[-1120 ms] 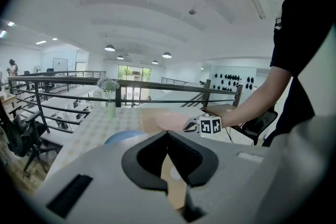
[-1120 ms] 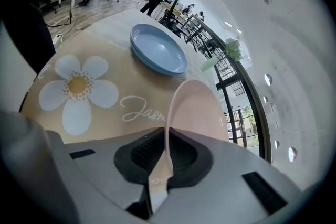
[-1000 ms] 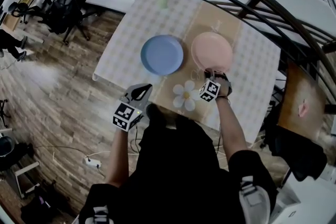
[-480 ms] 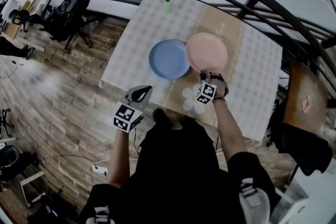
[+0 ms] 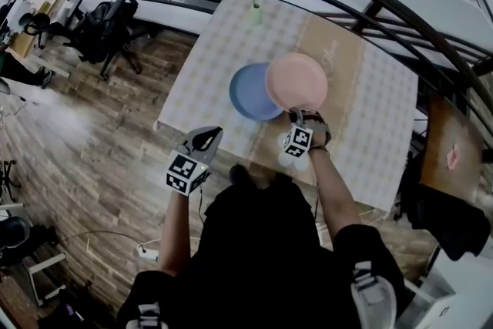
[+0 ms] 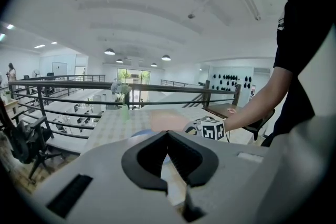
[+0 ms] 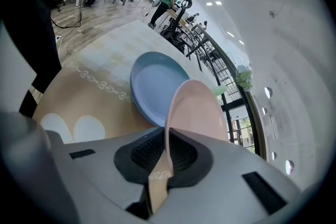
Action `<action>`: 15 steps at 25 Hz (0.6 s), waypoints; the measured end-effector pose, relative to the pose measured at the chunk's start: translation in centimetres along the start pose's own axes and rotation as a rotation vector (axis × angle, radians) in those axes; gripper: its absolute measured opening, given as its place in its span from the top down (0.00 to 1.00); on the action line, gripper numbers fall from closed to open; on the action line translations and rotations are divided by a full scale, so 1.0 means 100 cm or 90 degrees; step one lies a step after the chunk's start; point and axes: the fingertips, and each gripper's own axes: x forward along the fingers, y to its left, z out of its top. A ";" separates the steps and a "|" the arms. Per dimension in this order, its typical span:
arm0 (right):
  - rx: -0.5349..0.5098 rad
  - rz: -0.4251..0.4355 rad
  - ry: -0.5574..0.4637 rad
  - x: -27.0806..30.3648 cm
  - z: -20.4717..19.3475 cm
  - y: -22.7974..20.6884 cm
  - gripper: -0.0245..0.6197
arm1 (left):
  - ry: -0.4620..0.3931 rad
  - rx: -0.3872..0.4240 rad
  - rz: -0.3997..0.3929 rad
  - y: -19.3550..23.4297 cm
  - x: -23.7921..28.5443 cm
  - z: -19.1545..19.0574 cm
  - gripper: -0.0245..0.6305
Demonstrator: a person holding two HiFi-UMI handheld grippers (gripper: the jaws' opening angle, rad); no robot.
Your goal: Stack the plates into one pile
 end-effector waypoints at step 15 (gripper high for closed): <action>-0.049 0.019 -0.048 0.006 0.068 0.029 0.93 | 0.003 -0.008 0.016 0.019 -0.028 -0.017 0.96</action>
